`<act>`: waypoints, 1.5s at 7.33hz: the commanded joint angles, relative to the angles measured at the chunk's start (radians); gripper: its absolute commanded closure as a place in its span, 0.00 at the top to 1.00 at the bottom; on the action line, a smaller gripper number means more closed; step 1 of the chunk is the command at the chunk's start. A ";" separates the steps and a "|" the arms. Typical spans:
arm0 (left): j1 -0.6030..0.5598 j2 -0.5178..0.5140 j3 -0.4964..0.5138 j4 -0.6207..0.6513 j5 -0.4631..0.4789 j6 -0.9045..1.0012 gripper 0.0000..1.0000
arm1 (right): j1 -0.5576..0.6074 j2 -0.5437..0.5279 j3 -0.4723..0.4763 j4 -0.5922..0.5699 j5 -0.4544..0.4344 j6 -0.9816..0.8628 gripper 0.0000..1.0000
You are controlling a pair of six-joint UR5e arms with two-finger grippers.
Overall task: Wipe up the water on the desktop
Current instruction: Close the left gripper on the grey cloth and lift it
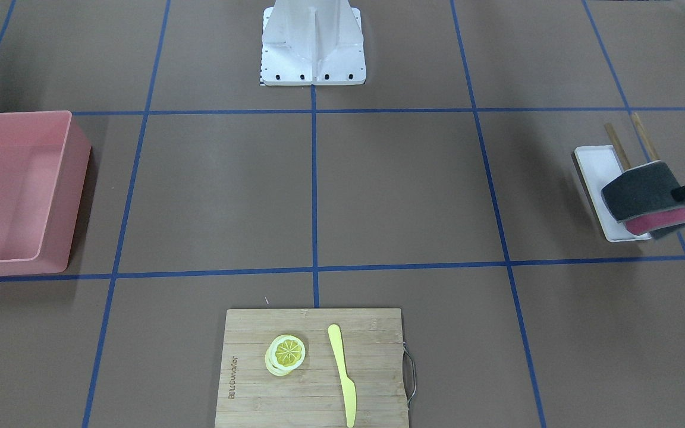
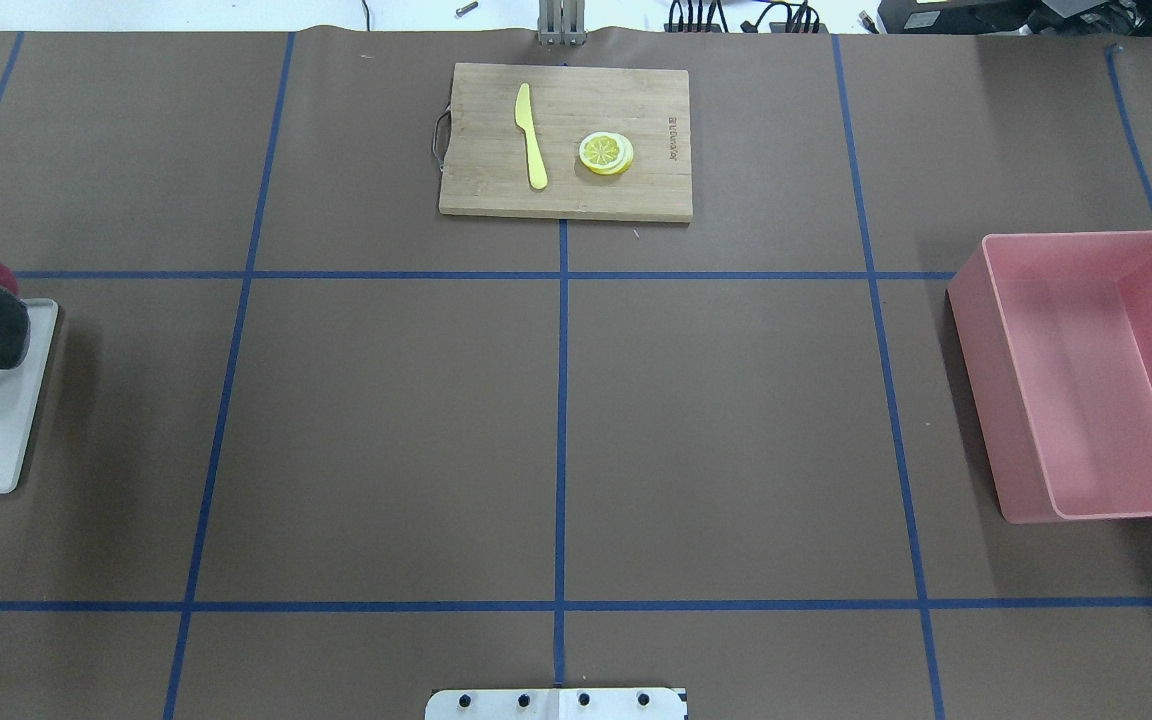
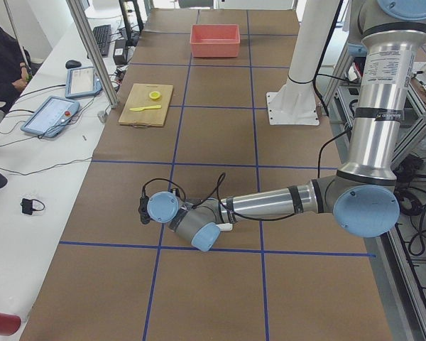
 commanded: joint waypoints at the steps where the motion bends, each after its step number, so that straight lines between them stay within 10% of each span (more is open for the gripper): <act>1: 0.000 0.001 -0.004 0.001 0.001 0.004 0.00 | 0.000 0.003 0.000 0.001 -0.001 0.000 1.00; 11: -0.139 -0.029 -0.189 0.108 -0.156 -0.106 0.00 | 0.000 0.003 0.020 0.004 0.017 0.002 1.00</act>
